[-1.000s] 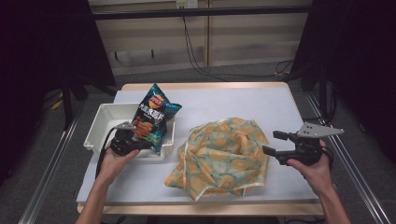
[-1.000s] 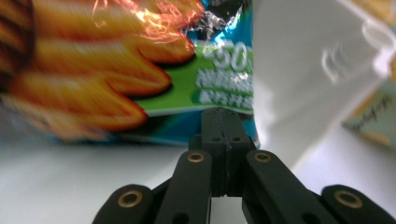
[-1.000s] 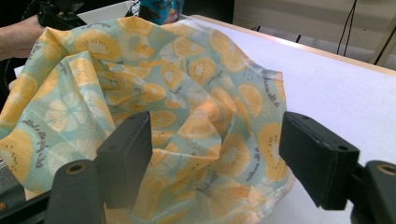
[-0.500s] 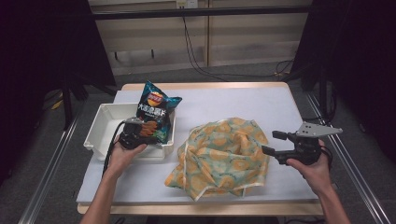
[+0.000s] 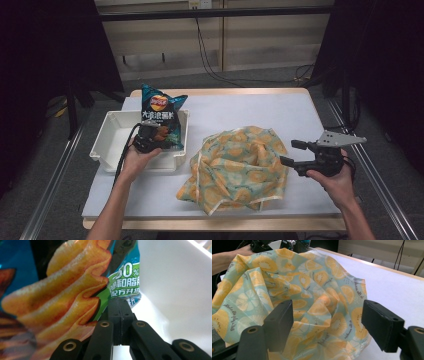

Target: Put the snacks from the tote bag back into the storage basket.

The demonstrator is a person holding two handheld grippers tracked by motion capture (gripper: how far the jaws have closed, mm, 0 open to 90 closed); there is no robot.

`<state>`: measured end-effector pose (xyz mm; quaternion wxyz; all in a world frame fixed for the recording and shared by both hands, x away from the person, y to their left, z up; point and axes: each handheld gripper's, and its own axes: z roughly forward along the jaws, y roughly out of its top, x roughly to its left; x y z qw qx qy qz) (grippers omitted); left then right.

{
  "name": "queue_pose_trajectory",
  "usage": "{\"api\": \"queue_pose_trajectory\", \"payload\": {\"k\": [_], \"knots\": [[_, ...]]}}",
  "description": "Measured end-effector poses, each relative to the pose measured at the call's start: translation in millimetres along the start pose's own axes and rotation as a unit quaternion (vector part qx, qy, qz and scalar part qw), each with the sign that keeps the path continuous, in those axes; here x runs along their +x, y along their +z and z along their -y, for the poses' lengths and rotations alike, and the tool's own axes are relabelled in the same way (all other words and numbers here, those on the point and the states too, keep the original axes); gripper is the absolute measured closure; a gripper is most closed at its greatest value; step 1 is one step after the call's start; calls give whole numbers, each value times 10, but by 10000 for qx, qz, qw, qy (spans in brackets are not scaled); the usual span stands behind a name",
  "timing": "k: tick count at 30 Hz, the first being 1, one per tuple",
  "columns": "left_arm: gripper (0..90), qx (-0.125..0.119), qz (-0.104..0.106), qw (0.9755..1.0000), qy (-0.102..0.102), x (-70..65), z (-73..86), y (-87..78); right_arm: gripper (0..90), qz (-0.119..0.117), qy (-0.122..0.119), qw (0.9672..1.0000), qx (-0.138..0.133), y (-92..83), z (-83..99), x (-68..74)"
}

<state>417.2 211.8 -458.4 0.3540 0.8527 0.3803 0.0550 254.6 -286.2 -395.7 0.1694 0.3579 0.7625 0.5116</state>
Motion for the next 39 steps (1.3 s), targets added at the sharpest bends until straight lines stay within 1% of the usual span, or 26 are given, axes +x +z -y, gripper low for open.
{"api": "queue_pose_trajectory", "payload": {"k": [4,5,8,9,10,11,13,14,15,16,17,19,21,22,23,25,26,27,28,30,32,33,34,35,38,39], "knots": [[900,-63,-38,10000,-18,10,-18,25,258,10,14,10000,-5,5,1,-7],[900,-52,-116,9999,19,15,-36,41,258,6,9,10000,5,10,3,-5],[900,-37,-66,10000,52,21,-49,53,258,-2,11,10000,20,12,4,2],[900,-111,-75,9999,6,23,-41,71,258,4,7,10000,9,11,3,3],[900,-61,-46,10000,22,36,-43,67,258,9,-11,10000,1,5,1,2],[900,-63,-65,10000,30,40,-40,75,258,2,-2,10000,-6,2,-1,2],[900,-135,-42,9999,-40,57,-33,84,258,12,9,10000,-15,-5,-4,4],[900,-125,-62,9999,-42,66,-30,88,258,17,6,10000,-12,-6,-4,5],[900,-68,-2,10000,-50,68,-28,89,258,12,-6,10000,-16,-6,-4,7],[900,-62,-31,10000,-38,61,-23,91,258,17,-4,10000,-18,-9,-5,7],[900,-35,22,10000,-54,57,-11,73,258,10,-15,10000,-17,-14,-6,6],[900,-47,-25,10000,-50,51,0,58,258,14,-12,10000,-26,-18,-8,3],[900,-74,21,10000,-60,45,25,29,258,20,-3,10000,-33,-22,-8,-2],[900,-109,-10,9999,-78,33,41,25,258,17,-4,10000,-26,-22,-7,-2],[900,-93,16,10000,-31,42,52,12,258,10,-10,10000,-25,-20,-7,-1],[890,-179,72,9997,-118,32,89,-8,257,21,-16,10000,-24,-11,-13,8],[885,-179,72,9997,-118,32,89,-8,257,21,-16,10000,-24,-11,-13,8],[885,-57,75,9999,49,16,87,-45,257,12,-8,10000,-32,-11,-14,10],[885,-150,3,9999,56,-13,93,-54,258,2,-26,10000,-38,-11,-16,10],[885,-156,67,9998,139,-46,89,-115,258,21,-16,10000,-29,-15,-14,6],[885,-204,39,9996,165,-66,98,-160,258,19,-9,10000,-23,-12,-12,5],[886,-185,73,9996,203,-60,112,-211,258,14,-21,10000,-22,-9,-12,9],[886,-185,73,9996,203,-60,112,-211,258,14,-21,10000,-22,-9,-12,9],[886,-225,81,9996,160,-59,136,-252,258,8,-14,10000,-18,-7,-13,12],[885,-197,115,9995,203,-54,173,-288,258,15,-14,10000,-28,-10,-14,12],[883,-168,91,9996,202,-47,214,-339,258,8,-5,10000,-37,-21,-16,13]]}}
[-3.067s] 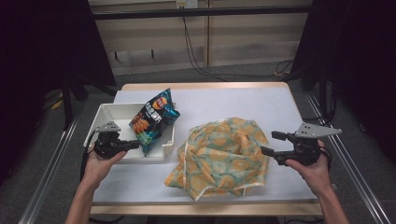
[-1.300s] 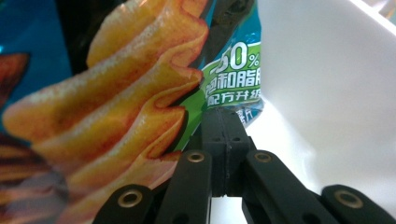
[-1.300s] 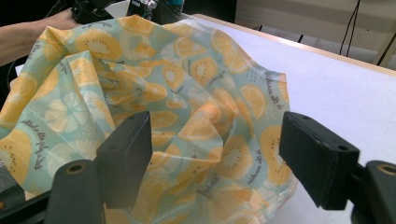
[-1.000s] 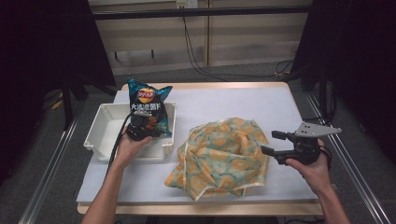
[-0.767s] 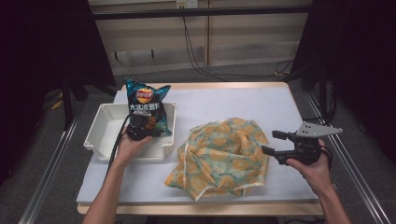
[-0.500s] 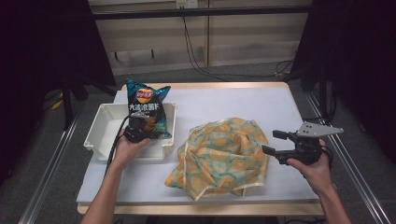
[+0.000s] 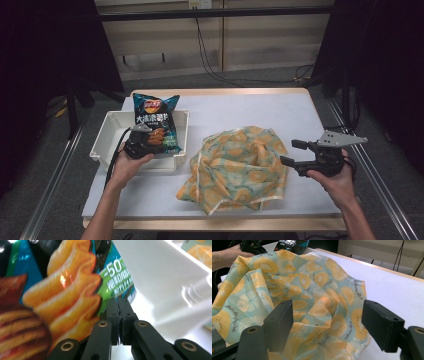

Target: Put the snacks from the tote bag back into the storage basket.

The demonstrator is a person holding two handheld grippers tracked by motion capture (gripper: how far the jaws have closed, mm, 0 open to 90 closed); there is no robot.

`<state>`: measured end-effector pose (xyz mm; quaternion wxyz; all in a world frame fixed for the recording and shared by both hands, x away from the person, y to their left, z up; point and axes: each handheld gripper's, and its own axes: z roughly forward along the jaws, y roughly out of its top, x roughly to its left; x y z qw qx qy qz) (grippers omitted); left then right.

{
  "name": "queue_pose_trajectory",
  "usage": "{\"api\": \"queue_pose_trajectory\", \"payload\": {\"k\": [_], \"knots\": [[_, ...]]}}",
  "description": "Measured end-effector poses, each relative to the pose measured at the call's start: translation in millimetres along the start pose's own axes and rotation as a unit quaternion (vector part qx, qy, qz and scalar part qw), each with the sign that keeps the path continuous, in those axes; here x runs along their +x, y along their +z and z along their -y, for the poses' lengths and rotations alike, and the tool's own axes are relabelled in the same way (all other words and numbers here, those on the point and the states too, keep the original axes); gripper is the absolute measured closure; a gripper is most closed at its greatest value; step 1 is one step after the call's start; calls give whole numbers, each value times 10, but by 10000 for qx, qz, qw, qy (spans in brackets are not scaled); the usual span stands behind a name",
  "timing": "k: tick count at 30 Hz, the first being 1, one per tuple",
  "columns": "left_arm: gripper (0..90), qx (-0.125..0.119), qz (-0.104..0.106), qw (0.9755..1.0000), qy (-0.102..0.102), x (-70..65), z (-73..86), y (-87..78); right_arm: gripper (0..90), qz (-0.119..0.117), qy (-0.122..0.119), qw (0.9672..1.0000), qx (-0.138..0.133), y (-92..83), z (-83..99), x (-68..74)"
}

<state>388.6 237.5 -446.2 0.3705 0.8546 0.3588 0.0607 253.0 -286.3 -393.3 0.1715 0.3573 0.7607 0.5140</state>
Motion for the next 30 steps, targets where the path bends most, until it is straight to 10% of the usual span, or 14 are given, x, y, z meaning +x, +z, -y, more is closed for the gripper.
{"api": "queue_pose_trajectory", "payload": {"k": [14,30], "knots": [[900,327,-584,9959,-612,306,301,-170,257,-12,-13,10000,22,21,-4,10],[900,309,-697,9939,-802,392,8,206,257,12,-10,10000,20,2,3,-9]]}}
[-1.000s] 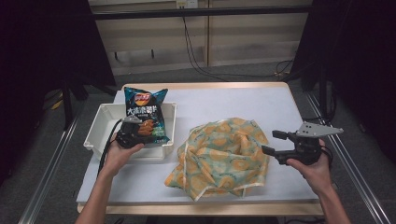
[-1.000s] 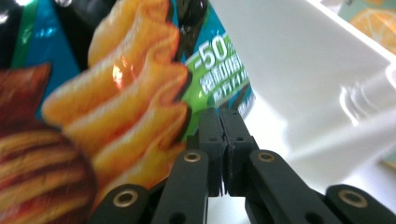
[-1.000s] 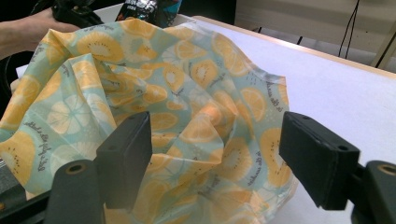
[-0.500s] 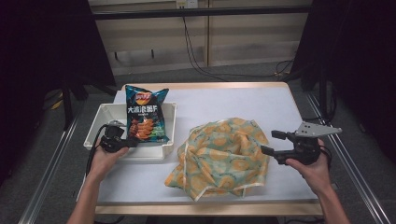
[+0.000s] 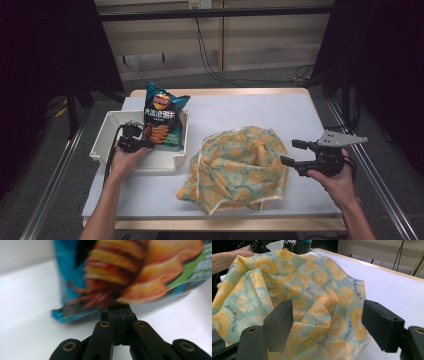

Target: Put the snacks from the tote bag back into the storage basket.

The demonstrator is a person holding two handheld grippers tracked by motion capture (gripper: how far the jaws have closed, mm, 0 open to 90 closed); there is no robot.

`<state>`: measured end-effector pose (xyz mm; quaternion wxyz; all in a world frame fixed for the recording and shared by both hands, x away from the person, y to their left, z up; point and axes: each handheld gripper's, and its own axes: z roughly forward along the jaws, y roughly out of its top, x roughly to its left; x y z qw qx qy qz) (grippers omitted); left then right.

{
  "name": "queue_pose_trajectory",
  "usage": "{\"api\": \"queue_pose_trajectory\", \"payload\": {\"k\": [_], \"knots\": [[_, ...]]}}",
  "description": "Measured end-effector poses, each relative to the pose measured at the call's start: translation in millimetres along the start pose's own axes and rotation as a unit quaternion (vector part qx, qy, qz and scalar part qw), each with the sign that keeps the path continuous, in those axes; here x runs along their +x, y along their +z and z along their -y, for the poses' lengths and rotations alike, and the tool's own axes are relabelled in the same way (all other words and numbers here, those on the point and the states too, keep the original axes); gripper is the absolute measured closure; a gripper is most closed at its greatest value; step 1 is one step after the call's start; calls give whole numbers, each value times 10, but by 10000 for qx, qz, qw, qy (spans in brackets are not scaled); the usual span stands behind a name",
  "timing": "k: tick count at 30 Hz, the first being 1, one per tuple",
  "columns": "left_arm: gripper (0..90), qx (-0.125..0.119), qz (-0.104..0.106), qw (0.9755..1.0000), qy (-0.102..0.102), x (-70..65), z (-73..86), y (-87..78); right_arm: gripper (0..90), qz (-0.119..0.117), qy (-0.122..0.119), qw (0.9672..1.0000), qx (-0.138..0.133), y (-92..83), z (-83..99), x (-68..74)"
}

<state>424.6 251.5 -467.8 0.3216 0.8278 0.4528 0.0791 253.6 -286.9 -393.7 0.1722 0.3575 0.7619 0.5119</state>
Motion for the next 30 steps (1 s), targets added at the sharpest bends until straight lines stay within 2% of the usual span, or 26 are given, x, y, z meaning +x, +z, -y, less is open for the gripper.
{"api": "queue_pose_trajectory", "payload": {"k": [2,3,4,5,6,9,10,15,16,19,23,24,25,30], "knots": [[900,-28,19,10000,31,-51,-26,53,257,5,9,10000,-3,2,2,-4],[900,-88,52,9999,-38,-79,-48,80,256,-26,3,10000,1,11,2,-4],[900,-124,201,9997,-95,-88,-61,85,256,-4,14,10000,5,15,2,2],[900,-124,201,9997,-95,-88,-61,85,256,-4,14,10000,5,15,2,2],[900,-51,61,9999,61,-128,-91,110,257,-17,5,10000,19,22,2,5],[900,-64,83,9999,49,-145,-116,138,256,-21,-2,10000,17,25,0,6],[900,-139,132,9998,-10,-142,-131,156,257,-21,9,10000,15,23,-2,6],[898,-151,95,9998,19,-147,-139,168,257,-33,22,10000,10,23,1,1],[893,-159,174,9997,-48,-133,-135,164,256,-38,6,10000,4,28,2,-1],[867,-201,181,9996,-37,-139,-129,154,257,-37,10,10000,11,26,0,5],[822,-226,249,9994,57,-154,-82,112,256,-33,-1,10000,1,16,-2,1],[812,-252,325,9991,70,-147,-66,98,256,-22,3,10000,0,12,-2,1],[800,-279,337,9990,42,-151,-58,89,256,-28,13,10000,-10,12,-1,0],[795,-301,414,9986,122,-162,1,-34,255,-19,-11,10000,-4,14,-1,1]]}}
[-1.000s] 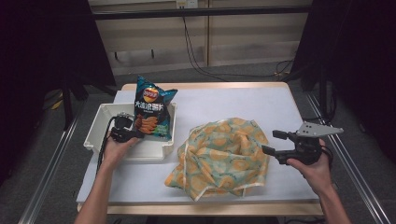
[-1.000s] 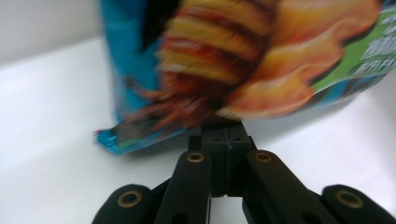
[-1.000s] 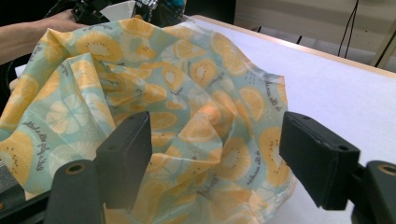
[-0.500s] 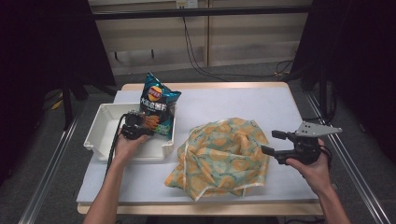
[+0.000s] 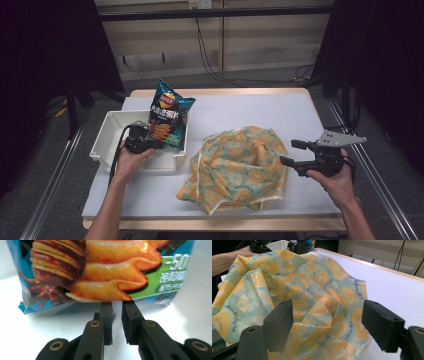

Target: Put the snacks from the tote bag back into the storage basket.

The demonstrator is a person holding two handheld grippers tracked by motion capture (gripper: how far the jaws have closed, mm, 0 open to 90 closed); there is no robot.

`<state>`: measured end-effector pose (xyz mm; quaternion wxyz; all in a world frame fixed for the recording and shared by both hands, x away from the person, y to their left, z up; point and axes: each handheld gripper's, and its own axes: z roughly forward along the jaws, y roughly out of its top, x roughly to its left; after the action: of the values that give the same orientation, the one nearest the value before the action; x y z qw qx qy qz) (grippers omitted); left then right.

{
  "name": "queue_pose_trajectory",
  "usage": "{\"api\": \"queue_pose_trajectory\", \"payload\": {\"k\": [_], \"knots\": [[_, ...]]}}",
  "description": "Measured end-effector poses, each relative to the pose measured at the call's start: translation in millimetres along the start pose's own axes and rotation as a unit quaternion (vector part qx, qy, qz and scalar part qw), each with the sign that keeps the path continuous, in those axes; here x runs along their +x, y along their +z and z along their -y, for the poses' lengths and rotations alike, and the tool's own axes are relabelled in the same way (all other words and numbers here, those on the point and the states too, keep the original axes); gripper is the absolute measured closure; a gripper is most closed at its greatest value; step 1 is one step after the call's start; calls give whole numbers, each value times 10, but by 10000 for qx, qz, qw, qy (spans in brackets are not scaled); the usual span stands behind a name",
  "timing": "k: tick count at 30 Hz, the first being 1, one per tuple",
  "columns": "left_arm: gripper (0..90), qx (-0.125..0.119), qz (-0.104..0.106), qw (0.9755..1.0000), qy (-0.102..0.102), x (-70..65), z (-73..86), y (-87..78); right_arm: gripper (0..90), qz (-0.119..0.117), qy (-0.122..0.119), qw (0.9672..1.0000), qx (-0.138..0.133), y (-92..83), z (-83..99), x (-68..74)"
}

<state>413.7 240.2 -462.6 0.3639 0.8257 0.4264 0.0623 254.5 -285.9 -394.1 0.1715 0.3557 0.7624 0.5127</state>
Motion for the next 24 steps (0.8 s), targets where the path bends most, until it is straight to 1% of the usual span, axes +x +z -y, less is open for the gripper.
{"api": "queue_pose_trajectory", "payload": {"k": [1,3,4,5,6,7,9,10,11,12,13,14,15,17,18,19,20,21,22,23,24], "knots": [[800,-41,-38,9999,95,-32,23,-34,255,4,21,10000,5,-2,1,1],[800,-26,-16,9999,121,-54,32,-58,256,2,26,10000,10,0,1,2],[811,-62,69,9999,137,-77,44,-72,256,-3,2,10000,11,3,2,2],[816,-41,112,9997,227,-102,52,-95,255,-6,9,10000,15,5,2,8],[859,-114,348,9987,357,-145,65,-117,256,-5,11,10000,28,8,1,14],[865,-114,348,9987,357,-145,65,-117,256,-5,11,10000,28,8,1,14],[871,-140,671,9962,535,-216,58,-108,256,-13,6,10000,15,10,0,13],[880,-101,685,9958,594,-254,44,-77,255,-6,4,10000,23,14,0,11],[880,-48,687,9956,632,-285,25,-39,255,-17,20,10000,29,19,0,10],[881,-30,675,9957,629,-299,5,6,255,-17,28,10000,31,26,0,12],[884,35,616,9961,634,-298,-20,42,255,-13,9,10000,43,30,0,15],[891,63,579,9966,583,-301,-65,109,255,-20,8,10000,39,31,-2,22],[892,63,579,9966,583,-301,-65,109,255,-20,8,10000,39,31,-2,22],[895,121,514,9969,583,-285,-103,158,255,-6,4,10000,26,11,-1,6],[895,56,472,9975,522,-275,-110,177,255,-6,4,10000,26,11,-1,6],[896,-5,317,9984,478,-247,-120,200,255,-5,28,10000,11,-1,1,-1],[900,-34,280,9986,437,-233,-125,224,255,-7,26,10000,15,-4,2,-1],[900,-54,348,9989,320,-215,-131,251,255,-8,28,10000,10,-3,2,-2],[900,-54,348,9989,320,-215,-131,251,255,-8,28,10000,10,-3,2,-2],[900,-43,296,9992,247,-200,-143,266,255,-15,33,10000,11,2,1,-1],[900,-136,261,9994,199,-202,-156,267,255,9,19,10000,26,10,1,6]]}}
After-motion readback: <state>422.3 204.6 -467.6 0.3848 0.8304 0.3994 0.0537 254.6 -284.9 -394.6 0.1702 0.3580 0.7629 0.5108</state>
